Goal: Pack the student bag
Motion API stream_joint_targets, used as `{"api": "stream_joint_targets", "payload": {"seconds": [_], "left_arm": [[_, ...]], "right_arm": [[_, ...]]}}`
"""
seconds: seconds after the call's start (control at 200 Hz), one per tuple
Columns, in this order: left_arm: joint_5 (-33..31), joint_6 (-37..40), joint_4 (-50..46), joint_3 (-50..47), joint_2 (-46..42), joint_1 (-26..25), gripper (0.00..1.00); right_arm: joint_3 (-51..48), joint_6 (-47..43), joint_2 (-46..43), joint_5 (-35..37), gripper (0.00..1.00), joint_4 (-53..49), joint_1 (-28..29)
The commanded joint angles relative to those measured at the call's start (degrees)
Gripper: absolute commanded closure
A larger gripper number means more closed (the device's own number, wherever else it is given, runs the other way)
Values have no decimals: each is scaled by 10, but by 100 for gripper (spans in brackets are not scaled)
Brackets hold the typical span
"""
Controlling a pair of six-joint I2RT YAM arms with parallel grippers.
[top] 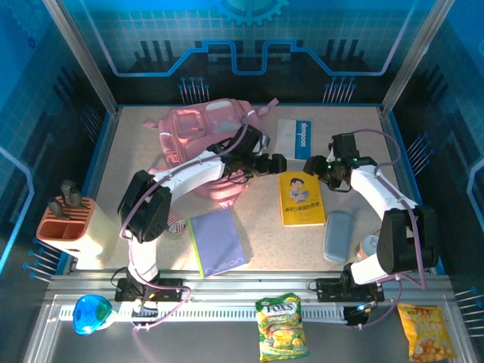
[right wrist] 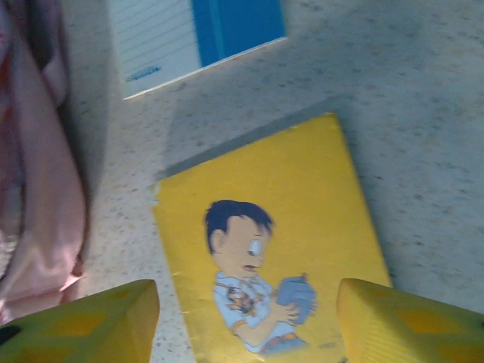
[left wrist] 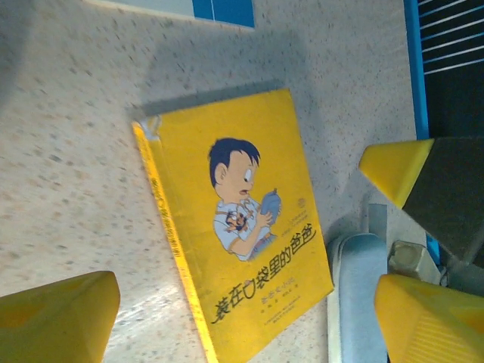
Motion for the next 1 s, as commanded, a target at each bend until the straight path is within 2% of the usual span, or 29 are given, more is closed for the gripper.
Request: {"api": "stream_joint_targets", "payload": {"seconds": [0.0, 0.235, 0.43, 0.555, 0.785, 0.995], "left_arm": [[16, -66, 27, 2, 31, -18, 16], [0, -115, 37, 8, 80, -41, 28], [-14, -128, 30, 8, 99, -42, 45], [-10, -132, 25, 15, 112, -41, 50], [-17, -125, 6, 35, 134, -42, 49], [5, -132, 6, 50, 157, -42, 52]], "right_arm": [[1, -34, 11, 18, 41, -46, -21], [0, -50, 69, 30, 60, -57, -31], [2, -50, 107, 30, 64, -58, -34], [3, -49, 127, 21, 68, -55, -37], [-4, -44, 148, 11, 69, -46, -43], [-4, -43, 153, 3, 70, -44, -47]]}}
